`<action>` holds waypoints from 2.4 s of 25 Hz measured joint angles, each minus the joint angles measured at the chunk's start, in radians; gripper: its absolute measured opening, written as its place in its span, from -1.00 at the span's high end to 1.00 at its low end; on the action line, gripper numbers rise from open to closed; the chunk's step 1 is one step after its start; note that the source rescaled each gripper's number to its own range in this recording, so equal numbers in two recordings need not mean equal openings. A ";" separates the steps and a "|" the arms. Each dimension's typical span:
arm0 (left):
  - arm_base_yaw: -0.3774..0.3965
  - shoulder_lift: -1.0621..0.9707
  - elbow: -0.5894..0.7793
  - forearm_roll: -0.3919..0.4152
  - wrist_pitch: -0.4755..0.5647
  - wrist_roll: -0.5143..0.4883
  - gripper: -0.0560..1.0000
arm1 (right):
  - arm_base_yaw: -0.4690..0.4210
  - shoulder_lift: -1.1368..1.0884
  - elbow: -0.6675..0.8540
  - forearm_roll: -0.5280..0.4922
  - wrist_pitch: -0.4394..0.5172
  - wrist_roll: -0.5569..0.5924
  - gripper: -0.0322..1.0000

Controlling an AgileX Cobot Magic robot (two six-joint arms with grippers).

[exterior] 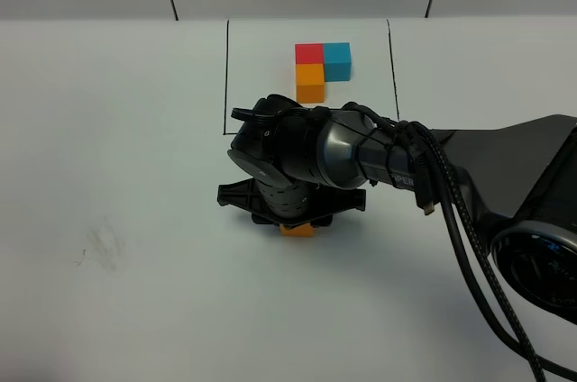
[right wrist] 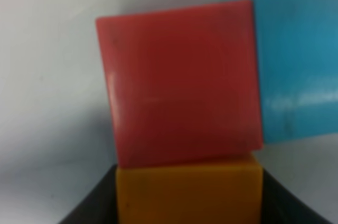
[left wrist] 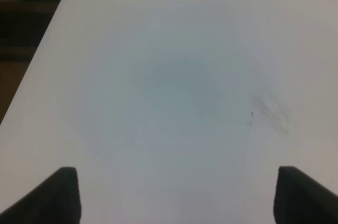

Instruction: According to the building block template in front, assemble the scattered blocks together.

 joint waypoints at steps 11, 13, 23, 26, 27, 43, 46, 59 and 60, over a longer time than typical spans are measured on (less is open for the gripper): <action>0.000 0.000 0.000 0.000 0.000 0.000 -0.38 | 0.000 0.001 0.000 -0.007 -0.008 0.000 0.41; 0.000 0.000 0.000 0.000 0.000 0.000 -0.38 | 0.000 0.001 0.000 -0.008 -0.008 0.000 0.41; 0.000 0.000 0.000 0.000 0.000 0.000 -0.38 | -0.002 0.003 0.000 -0.013 -0.012 -0.010 0.41; 0.000 0.000 0.000 0.000 0.000 0.000 -0.38 | -0.005 0.003 0.000 0.004 -0.014 -0.010 0.41; 0.000 0.000 0.000 0.000 0.000 0.000 -0.38 | -0.005 0.003 0.000 0.006 -0.014 -0.010 0.41; 0.000 0.000 0.000 0.000 0.000 0.000 -0.38 | -0.006 0.015 -0.058 0.030 0.045 -0.111 0.09; 0.000 0.000 0.000 0.000 0.000 0.000 -0.38 | -0.006 0.015 -0.093 0.031 0.091 -0.125 -0.09; 0.000 0.000 0.000 0.000 0.000 0.001 -0.38 | -0.006 -0.055 -0.266 -0.103 0.288 -0.166 -1.00; 0.000 0.000 0.000 0.000 0.000 0.001 -0.38 | -0.006 -0.077 -0.267 -0.167 0.290 -0.187 -1.00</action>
